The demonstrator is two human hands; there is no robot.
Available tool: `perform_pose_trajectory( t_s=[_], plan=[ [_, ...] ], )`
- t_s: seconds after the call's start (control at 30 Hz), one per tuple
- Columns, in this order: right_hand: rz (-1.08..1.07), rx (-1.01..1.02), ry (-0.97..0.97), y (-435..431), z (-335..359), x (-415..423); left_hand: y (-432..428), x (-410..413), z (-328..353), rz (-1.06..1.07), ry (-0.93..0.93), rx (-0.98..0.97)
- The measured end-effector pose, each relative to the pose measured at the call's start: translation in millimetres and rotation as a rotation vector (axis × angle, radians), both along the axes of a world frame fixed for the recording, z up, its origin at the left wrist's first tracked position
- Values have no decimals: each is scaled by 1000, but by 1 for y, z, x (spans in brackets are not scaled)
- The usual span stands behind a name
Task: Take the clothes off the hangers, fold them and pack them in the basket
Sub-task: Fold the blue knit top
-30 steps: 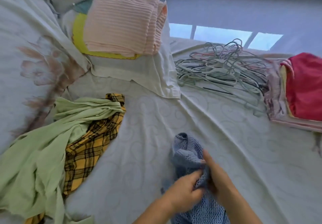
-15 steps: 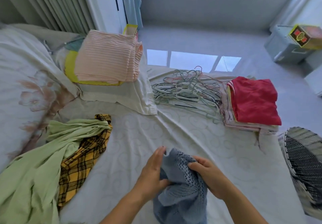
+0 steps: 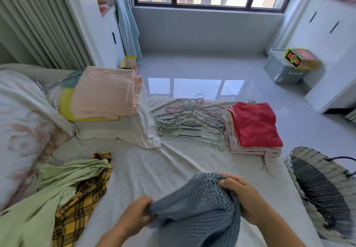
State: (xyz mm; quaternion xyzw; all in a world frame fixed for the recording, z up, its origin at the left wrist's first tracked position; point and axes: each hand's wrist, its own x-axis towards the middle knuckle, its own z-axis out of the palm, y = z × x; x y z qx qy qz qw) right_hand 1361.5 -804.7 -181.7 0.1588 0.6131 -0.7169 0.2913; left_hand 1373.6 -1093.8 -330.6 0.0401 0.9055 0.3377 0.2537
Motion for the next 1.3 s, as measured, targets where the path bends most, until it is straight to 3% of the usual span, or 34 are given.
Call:
perform_pose_trajectory(
  t_s=[0.2, 0.33, 0.47, 0.7, 0.8, 0.97, 1.1, 1.3],
  plan=[
    [-42, 109, 83, 12, 12, -3, -13, -5, 57, 436, -15, 413],
    [-66, 184, 134, 21, 22, -14, -22, -23, 102, 559, -53, 642],
    [40, 142, 188, 38, 20, -23, -28, -40, 149, 336, -120, 567],
    [375, 554, 411, 61, 21, -36, -34, -58, 181, 130, -110, 418],
    [302, 575, 469, 70, 30, -43, -33, -63, 193, 109, -167, 408],
    [198, 555, 557, 78, 51, -52, -37, -72, 205, -13, -211, 155],
    [173, 598, 641, 79, 57, -59, -35, -75, 203, 119, -156, 350],
    [-108, 629, 677, 84, 58, -69, -21, -72, 217, 182, -5, 524]
  ],
)
